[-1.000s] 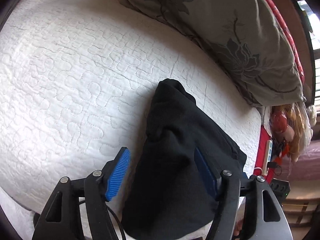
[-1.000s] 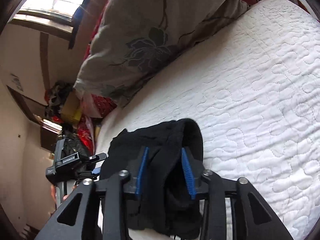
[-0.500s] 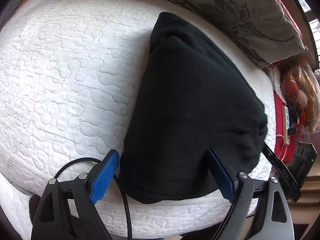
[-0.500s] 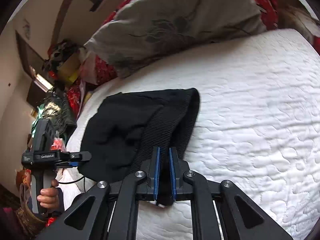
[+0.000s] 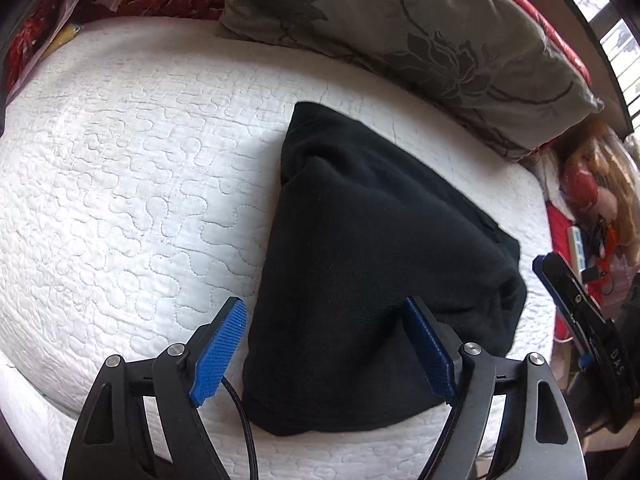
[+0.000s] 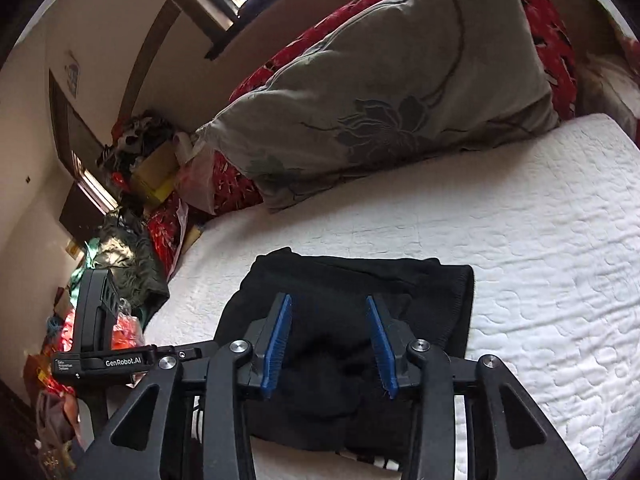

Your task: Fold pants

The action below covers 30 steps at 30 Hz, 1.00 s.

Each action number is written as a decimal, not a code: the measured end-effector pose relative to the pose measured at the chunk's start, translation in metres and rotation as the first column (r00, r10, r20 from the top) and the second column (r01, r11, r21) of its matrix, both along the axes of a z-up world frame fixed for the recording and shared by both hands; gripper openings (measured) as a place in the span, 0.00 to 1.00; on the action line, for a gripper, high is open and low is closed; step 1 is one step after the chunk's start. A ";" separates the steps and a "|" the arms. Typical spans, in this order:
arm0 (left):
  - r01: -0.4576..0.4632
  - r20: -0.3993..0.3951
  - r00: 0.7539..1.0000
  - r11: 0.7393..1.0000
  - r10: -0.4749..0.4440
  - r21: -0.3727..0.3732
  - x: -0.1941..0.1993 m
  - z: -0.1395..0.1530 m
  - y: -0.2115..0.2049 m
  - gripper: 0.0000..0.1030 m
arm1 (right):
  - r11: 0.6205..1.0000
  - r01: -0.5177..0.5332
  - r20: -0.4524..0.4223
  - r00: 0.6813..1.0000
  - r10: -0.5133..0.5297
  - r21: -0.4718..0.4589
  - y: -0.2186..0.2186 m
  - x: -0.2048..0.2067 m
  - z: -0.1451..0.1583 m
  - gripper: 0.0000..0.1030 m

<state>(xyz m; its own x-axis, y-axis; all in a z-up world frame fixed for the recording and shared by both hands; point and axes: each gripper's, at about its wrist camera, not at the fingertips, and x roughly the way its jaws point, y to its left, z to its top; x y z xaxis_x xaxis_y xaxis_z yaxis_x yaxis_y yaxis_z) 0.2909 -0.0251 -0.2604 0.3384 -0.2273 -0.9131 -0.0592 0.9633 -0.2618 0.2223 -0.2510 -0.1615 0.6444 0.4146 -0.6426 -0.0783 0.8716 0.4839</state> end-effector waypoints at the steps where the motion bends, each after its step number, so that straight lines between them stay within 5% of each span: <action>1: 0.004 -0.014 1.000 1.000 -0.004 0.016 -0.001 -0.014 -0.007 0.83 | 1.000 -0.005 -0.006 1.000 0.004 -0.028 0.007 0.003 -0.007 0.40; 3: -0.002 -0.032 0.999 1.000 0.002 -0.002 -0.003 -0.034 -0.004 0.97 | 0.991 -0.034 -0.089 0.996 0.023 -0.129 0.019 0.010 -0.035 0.39; 5: -0.023 -0.067 0.998 0.996 0.017 -0.087 -0.001 -0.047 0.007 1.00 | 0.975 -0.062 -0.124 0.992 0.036 -0.212 0.024 0.010 -0.062 0.37; 8: -0.062 -0.124 0.992 0.981 0.040 -0.182 0.000 -0.053 0.020 0.99 | 0.985 -0.046 -0.110 0.994 0.028 -0.168 0.019 0.009 -0.055 0.39; 12: -0.017 -0.037 0.999 0.997 0.014 -0.071 -0.015 -0.022 0.014 0.90 | 1.000 0.016 -0.103 0.995 -0.016 0.006 -0.005 0.000 -0.030 0.46; 14: 0.007 0.025 1.000 1.000 -0.007 0.001 -0.023 -0.005 0.006 0.90 | 0.997 0.064 -0.107 0.993 -0.058 0.052 -0.021 -0.008 -0.023 0.64; 19: 0.015 0.134 0.991 0.995 -0.028 0.102 -0.043 0.024 -0.001 0.91 | 0.978 0.182 -0.205 0.966 -0.159 0.100 -0.058 -0.021 -0.028 0.67; 27: -0.038 0.126 0.992 0.982 0.014 0.187 -0.029 0.031 0.007 0.91 | 0.961 0.231 -0.310 0.935 -0.175 0.155 -0.064 -0.018 -0.047 0.75; 30: -0.068 0.067 0.996 0.993 0.062 0.100 -0.007 0.022 0.029 0.93 | 0.961 0.221 -0.331 0.930 -0.157 0.166 -0.058 -0.010 -0.055 0.76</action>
<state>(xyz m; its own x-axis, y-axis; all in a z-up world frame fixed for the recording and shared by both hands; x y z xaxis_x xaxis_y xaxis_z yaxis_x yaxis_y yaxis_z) 0.2839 0.0035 -0.2380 0.4075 -0.1100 -0.9065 -0.1087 0.9798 -0.1678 0.2126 -0.3089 -0.2166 0.5037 0.4432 -0.7415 0.2615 0.7399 0.6198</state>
